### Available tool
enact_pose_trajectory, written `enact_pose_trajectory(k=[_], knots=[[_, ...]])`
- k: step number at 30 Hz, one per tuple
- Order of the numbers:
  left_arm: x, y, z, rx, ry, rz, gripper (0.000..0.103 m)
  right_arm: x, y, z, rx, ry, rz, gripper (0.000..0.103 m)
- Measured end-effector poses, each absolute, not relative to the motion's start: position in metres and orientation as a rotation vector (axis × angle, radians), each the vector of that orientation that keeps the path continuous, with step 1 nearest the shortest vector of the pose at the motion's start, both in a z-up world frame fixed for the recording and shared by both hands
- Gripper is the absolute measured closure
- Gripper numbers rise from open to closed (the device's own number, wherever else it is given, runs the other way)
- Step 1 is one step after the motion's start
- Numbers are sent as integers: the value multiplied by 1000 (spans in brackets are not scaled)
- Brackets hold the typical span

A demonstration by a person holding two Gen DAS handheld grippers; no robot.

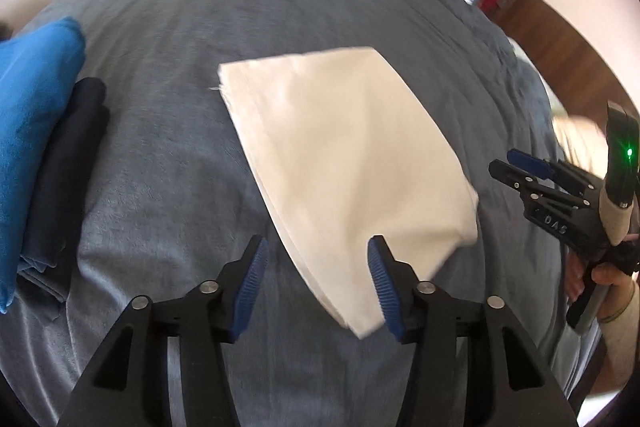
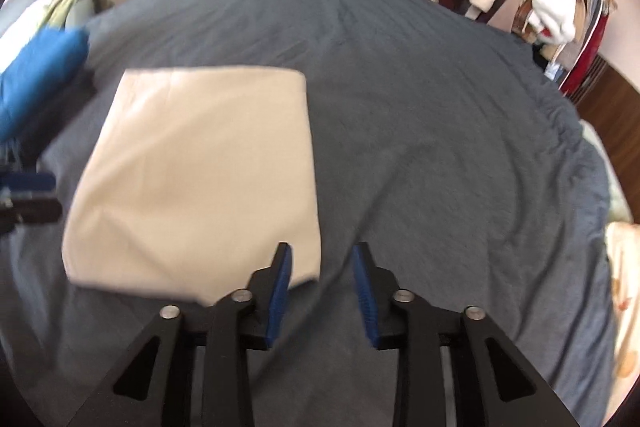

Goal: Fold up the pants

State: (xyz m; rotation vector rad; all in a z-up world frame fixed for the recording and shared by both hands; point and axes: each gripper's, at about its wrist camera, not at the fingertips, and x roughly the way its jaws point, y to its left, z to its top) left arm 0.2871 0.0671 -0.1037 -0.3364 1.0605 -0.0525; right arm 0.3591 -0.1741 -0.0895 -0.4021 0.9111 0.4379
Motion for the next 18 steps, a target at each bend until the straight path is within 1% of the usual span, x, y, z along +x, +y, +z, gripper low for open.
enact_pose_trajectory(k=[4,8,18], knots=[[301,74,-110,-349,1032,-28,47,398,-169,-87,-292,932,480,58],[313,78,-121,-362,1019,-15,47,426,-155,-97,-249,952,538,58],[333,90,-143,-433,1025,-3,44,450,-142,-131,-203,1018,563,58]])
